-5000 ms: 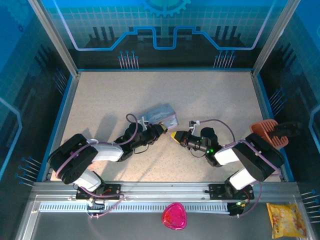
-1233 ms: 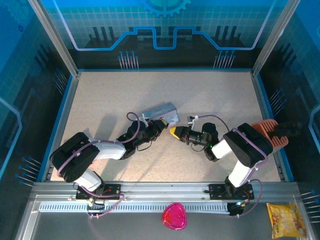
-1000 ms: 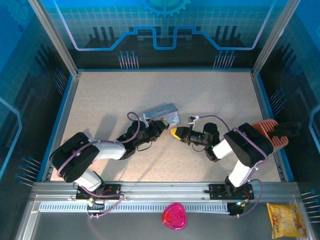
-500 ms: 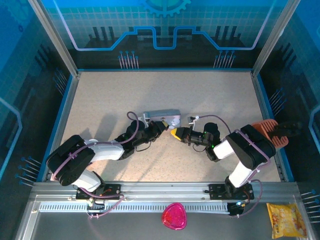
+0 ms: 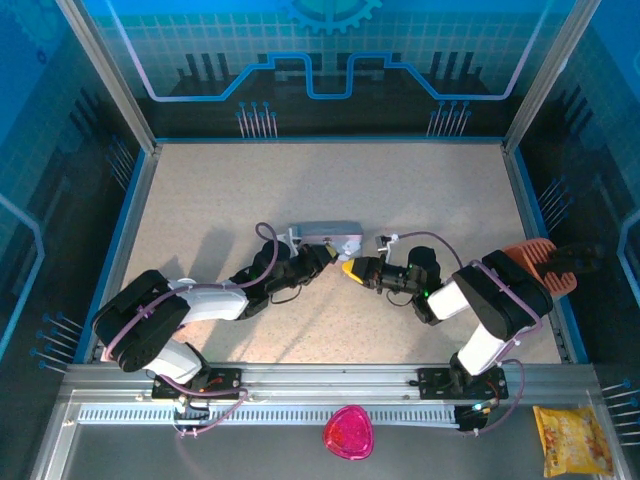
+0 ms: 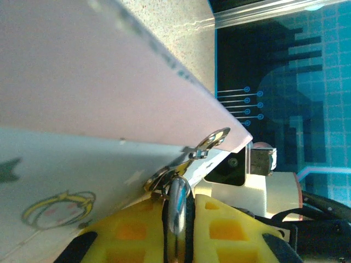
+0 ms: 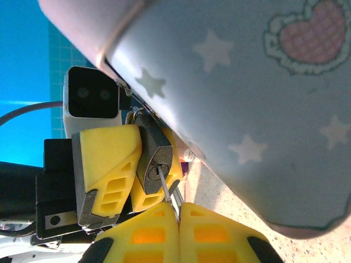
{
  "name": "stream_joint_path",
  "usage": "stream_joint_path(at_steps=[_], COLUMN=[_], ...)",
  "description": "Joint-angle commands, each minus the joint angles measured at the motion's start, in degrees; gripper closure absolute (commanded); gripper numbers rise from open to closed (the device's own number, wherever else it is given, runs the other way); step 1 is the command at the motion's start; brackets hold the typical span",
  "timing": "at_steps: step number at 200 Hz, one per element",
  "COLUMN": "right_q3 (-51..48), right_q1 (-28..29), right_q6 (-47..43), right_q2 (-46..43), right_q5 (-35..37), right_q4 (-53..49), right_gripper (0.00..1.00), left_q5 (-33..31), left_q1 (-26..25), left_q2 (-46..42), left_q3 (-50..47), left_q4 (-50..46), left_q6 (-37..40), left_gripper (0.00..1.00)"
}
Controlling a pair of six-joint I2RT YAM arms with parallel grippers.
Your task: Unlock a padlock with a key
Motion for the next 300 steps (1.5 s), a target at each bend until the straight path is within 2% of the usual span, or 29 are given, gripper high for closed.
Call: stream_joint_path(at_steps=[1,86,146,174,204,252,300], right_q3=[1.3,1.2,0.9,2.1,2.9,1.7,0.4], right_q1=[-1.5,-1.3,-2.1,-0.2,1.8,0.8,0.3], right_q6=[-1.1,0.3,-0.2,-0.4,-0.1,-1.4,-2.5], right_q2=[-0.8,0.9,0.6,0.6,1.4,1.0,-0.6], right_q5=[6.4,6.9,6.5,7.3,8.6,9.5,11.4], right_q4=[2.6,5.6,4.9,4.0,4.6,3.8,1.8], right_gripper=[1.00,1.00,1.00,1.00,1.00,1.00,1.00], left_q5=[14.8,16.4,18.3,18.4,18.0,17.3,13.7], left_q1=[-4.3,-4.7,-4.6,-5.1,-6.2,-6.4,-6.4], left_q2=[-2.0,0.0,0.3,1.4,2.9,2.9,2.4], left_q3=[1.2,2.2,1.8,2.6,3.9,2.8,0.5], left_q4=[-1.8,1.4,-1.2,0.6,3.0,3.2,4.5], left_q6=[3.2,2.8,4.9,4.0,2.9,2.5,1.0], left_gripper=[1.00,1.00,1.00,1.00,1.00,1.00,1.00])
